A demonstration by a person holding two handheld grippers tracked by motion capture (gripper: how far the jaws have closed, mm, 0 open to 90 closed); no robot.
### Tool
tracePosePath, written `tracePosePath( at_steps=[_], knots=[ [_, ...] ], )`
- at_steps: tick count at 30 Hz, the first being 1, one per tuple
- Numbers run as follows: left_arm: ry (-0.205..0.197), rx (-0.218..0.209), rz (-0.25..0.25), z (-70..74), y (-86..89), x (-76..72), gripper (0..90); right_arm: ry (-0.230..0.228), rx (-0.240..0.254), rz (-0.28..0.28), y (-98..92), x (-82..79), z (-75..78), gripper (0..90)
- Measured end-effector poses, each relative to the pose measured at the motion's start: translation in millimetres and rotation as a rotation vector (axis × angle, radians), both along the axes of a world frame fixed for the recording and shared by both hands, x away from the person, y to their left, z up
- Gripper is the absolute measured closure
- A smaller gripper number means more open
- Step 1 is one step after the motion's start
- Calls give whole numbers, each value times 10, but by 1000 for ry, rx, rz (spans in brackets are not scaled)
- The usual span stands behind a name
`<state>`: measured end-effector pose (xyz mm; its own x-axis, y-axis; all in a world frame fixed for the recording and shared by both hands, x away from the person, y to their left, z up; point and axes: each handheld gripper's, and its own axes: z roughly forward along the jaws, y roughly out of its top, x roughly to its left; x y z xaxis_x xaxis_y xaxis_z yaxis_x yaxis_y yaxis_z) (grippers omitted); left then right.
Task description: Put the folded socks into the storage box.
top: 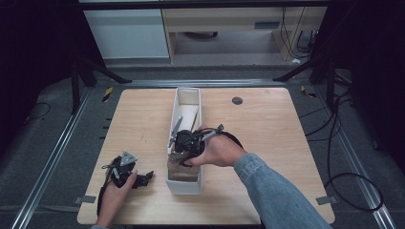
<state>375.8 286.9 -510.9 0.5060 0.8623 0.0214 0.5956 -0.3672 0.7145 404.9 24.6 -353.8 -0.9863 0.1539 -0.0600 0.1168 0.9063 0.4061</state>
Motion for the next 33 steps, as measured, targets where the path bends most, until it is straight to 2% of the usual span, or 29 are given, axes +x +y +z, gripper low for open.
tracePosePath(
  at_steps=[12,24,29,33],
  knots=[
    [0,1,-2,0,1,0,0,-9,-5,1,15,-19,-51,554],
    [1,2,-2,1,2,0,0,-15,9,-10,2,-38,-12,413],
    [-1,0,0,0,0,0,0,3,22,-6,-17,-31,-3,348],
    [0,0,0,0,0,0,0,35,29,-6,-26,-16,5,292]
  ],
)
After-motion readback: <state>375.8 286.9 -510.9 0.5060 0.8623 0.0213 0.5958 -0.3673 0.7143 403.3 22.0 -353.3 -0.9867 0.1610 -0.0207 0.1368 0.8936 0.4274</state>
